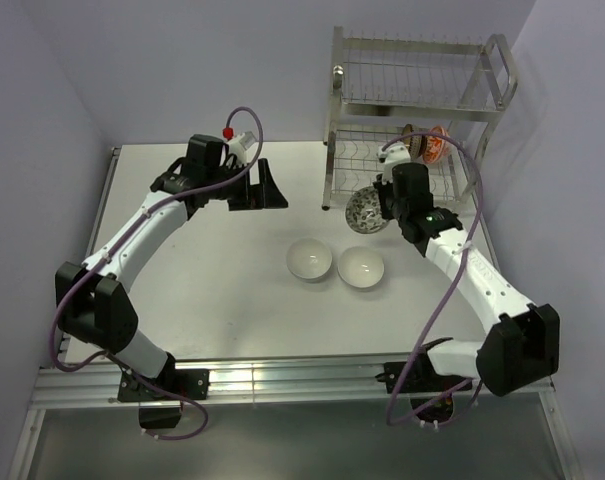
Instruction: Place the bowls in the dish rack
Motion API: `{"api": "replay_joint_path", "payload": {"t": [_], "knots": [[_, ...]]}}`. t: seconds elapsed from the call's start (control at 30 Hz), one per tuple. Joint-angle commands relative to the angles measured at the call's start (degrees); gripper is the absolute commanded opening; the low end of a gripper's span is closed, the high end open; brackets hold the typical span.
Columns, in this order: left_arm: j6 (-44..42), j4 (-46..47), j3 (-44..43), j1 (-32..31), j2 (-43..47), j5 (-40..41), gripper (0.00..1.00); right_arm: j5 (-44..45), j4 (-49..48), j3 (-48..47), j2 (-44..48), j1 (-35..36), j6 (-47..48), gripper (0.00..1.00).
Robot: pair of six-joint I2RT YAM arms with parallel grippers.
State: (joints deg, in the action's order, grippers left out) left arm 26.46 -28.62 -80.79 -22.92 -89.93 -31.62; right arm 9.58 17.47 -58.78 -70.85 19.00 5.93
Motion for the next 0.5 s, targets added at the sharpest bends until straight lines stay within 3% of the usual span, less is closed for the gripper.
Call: {"api": "replay_joint_path", "payload": {"t": [0.0,0.13,0.47], "knots": [[-1.85,-0.47,-0.07,1.21,2.39,0.85,1.0,1.4,-9.11,-1.51,-3.23,-4.06,2.41,0.0],[-1.94,0.06,0.2,2.35,2.57,0.85,1.0,3.51,-17.19,-2.21,-7.18,-6.08,2.42,0.0],[-3.52,-0.38,0.64,5.42,2.21,1.65,1.0,7.99,-25.82,-9.33,-21.07,-8.54,0.4,0.0]]}}
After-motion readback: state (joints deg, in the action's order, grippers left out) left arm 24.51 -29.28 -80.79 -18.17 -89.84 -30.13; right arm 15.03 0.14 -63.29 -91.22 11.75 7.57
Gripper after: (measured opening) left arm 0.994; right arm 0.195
